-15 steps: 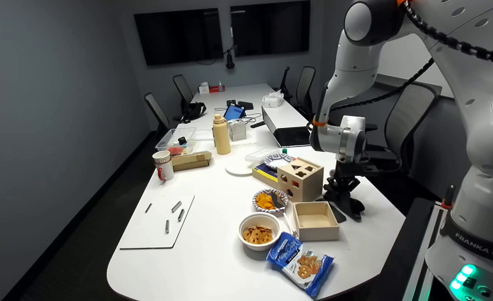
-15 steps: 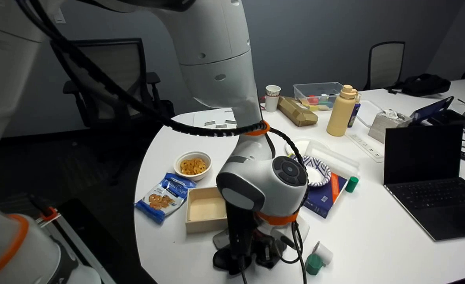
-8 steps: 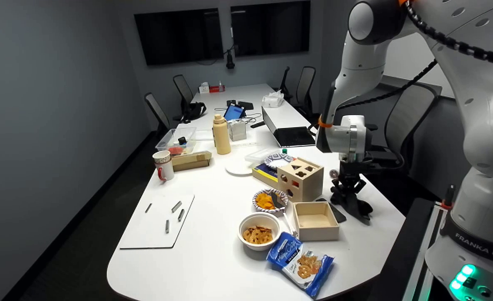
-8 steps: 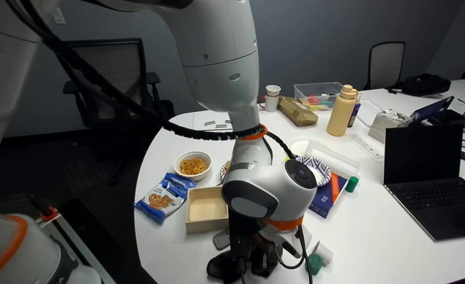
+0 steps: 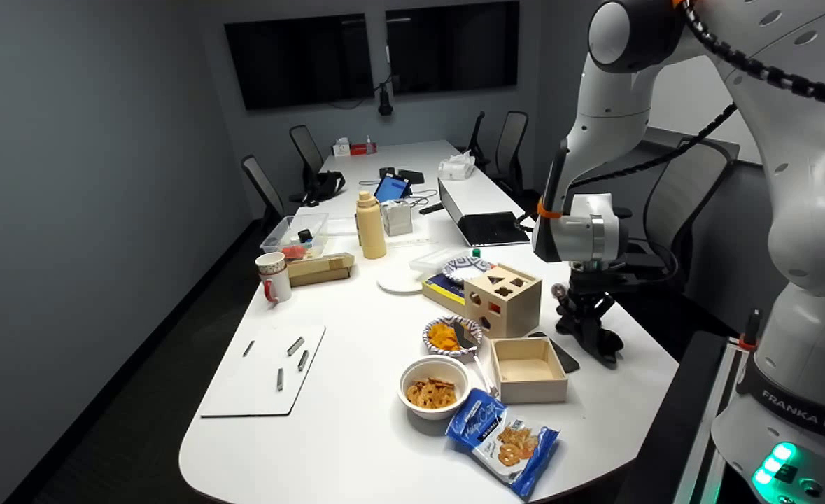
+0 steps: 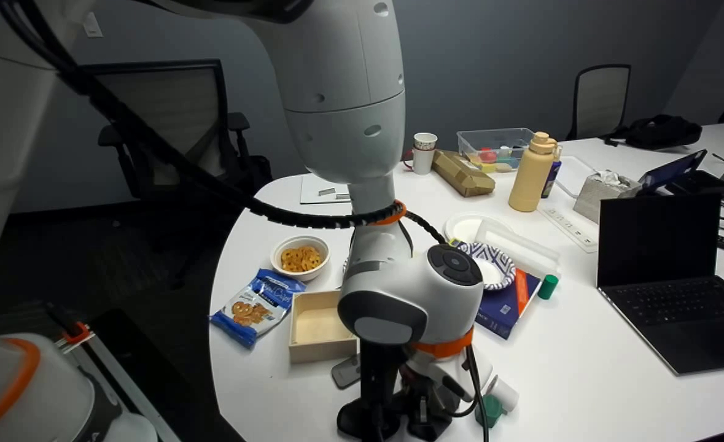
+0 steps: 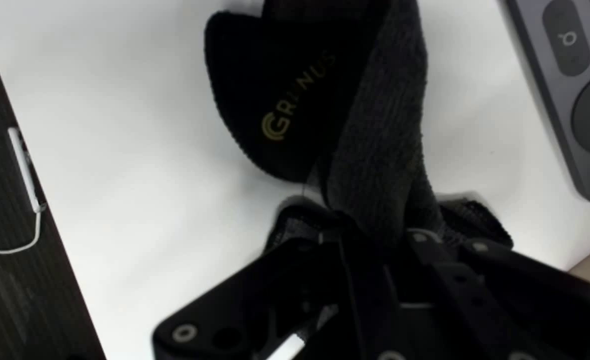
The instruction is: Use a cloth to wipe the table
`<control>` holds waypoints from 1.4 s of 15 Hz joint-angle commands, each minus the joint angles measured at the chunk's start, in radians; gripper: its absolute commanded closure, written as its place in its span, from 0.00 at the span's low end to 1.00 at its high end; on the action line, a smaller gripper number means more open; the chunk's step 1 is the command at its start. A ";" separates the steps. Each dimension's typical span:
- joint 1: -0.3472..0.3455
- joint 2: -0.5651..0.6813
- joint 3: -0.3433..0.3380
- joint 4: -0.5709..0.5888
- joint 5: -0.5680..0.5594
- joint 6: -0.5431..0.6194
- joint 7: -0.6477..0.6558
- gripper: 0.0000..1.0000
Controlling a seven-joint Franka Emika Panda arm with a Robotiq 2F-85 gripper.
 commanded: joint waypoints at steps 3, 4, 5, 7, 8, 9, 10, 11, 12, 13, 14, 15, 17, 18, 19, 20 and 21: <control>-0.167 0.008 0.196 0.005 0.033 0.130 -0.104 0.98; -0.195 0.006 0.229 0.005 0.030 0.122 -0.116 0.98; -0.236 -0.001 0.270 0.004 0.025 0.093 -0.137 0.98; -0.264 -0.022 0.294 -0.011 0.004 0.026 -0.156 0.98; -0.265 -0.037 0.279 -0.027 -0.075 -0.010 -0.096 0.98; -0.251 -0.048 0.258 -0.032 -0.098 -0.049 -0.086 0.98; -0.225 -0.062 0.222 -0.040 -0.123 -0.096 -0.066 0.98; -0.200 -0.071 0.189 -0.043 -0.146 -0.144 -0.046 0.98; -0.176 -0.075 0.154 -0.042 -0.170 -0.188 -0.025 0.98; -0.145 -0.075 0.114 -0.042 -0.195 -0.230 0.004 0.98; -0.115 -0.070 0.075 -0.041 -0.217 -0.255 0.031 0.98; -0.089 -0.062 0.041 -0.040 -0.237 -0.270 0.062 0.98; -0.048 -0.043 -0.016 -0.040 -0.267 -0.263 0.113 0.98; -0.032 -0.036 -0.038 -0.043 -0.276 -0.242 0.137 0.98; -0.019 -0.040 -0.055 -0.060 -0.276 -0.186 0.154 0.98; -0.021 -0.047 -0.058 -0.072 -0.271 -0.147 0.152 0.98; -0.017 -0.056 -0.066 -0.092 -0.267 -0.091 0.158 0.98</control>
